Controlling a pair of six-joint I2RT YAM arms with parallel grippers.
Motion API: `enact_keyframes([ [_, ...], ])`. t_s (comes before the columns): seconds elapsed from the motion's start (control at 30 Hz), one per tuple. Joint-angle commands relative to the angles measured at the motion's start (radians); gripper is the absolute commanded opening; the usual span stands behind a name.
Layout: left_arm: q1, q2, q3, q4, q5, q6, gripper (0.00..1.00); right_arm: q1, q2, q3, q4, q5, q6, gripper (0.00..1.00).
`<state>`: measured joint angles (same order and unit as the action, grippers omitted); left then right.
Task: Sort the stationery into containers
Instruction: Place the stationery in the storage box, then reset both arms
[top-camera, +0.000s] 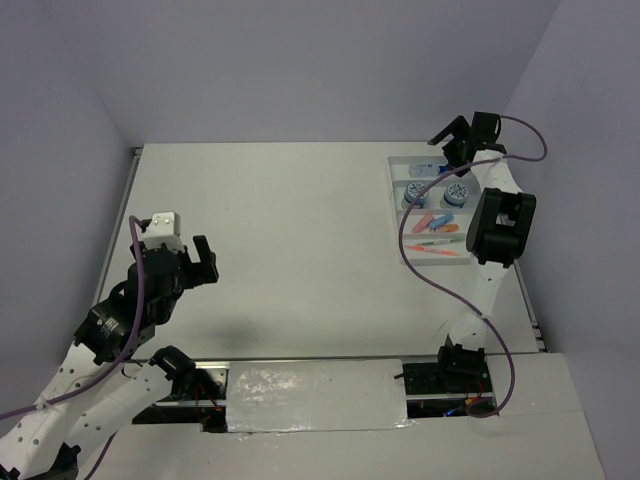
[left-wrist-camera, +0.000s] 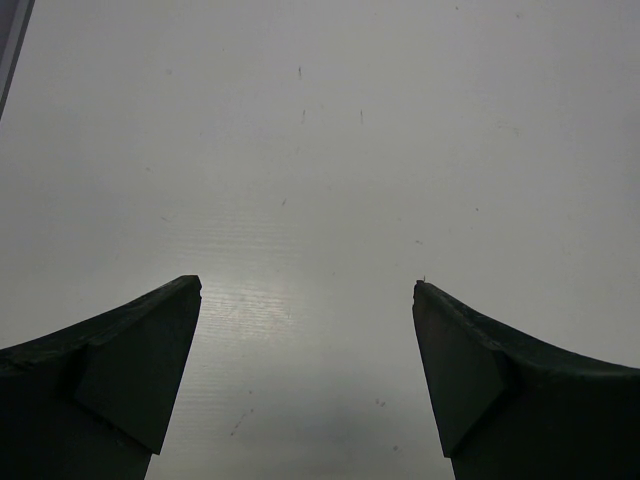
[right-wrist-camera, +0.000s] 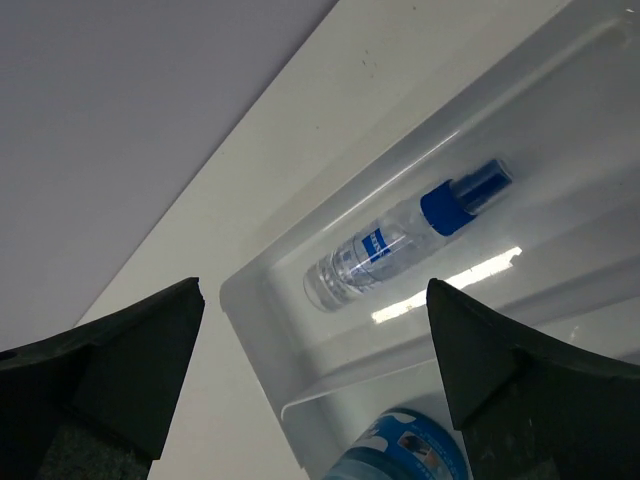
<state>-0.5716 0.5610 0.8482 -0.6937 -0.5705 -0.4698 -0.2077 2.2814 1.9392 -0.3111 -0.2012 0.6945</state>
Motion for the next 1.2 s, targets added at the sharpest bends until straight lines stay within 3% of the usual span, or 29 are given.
enact_keyframes([
  [0.0,0.001,0.005,-0.003,0.039,0.003,0.019,0.99,0.001,-0.039,0.073,-0.072,0.02,-0.03,1.0],
  [0.23,0.001,0.007,0.005,0.016,-0.047,-0.003,0.99,0.007,-0.158,-0.003,-0.025,-0.001,0.004,1.0],
  [0.4,0.003,0.057,0.028,-0.032,-0.13,-0.059,0.99,0.028,-0.204,-0.046,0.012,-0.11,0.025,1.0],
  [0.67,0.01,0.039,0.025,-0.043,-0.164,-0.078,0.99,0.096,-0.413,-0.417,0.225,-0.136,-0.007,1.0],
  [0.8,0.012,0.05,0.032,-0.084,-0.23,-0.121,0.99,0.139,-0.603,-0.648,0.234,-0.035,-0.081,1.0],
  [0.83,0.022,0.069,0.046,-0.107,-0.253,-0.141,0.99,0.154,-0.714,-0.696,0.24,-0.012,-0.104,1.0],
  [0.9,0.044,0.091,0.063,-0.151,-0.31,-0.197,0.99,0.201,-0.84,-0.809,0.205,0.142,-0.16,1.0],
  [1.0,0.14,0.1,0.071,-0.132,-0.277,-0.169,0.99,0.342,-1.078,-0.884,0.121,0.363,-0.277,1.0],
  [1.17,0.236,0.053,0.078,-0.082,-0.232,-0.096,0.99,0.436,-1.364,-0.95,-0.081,0.43,-0.364,1.0],
])
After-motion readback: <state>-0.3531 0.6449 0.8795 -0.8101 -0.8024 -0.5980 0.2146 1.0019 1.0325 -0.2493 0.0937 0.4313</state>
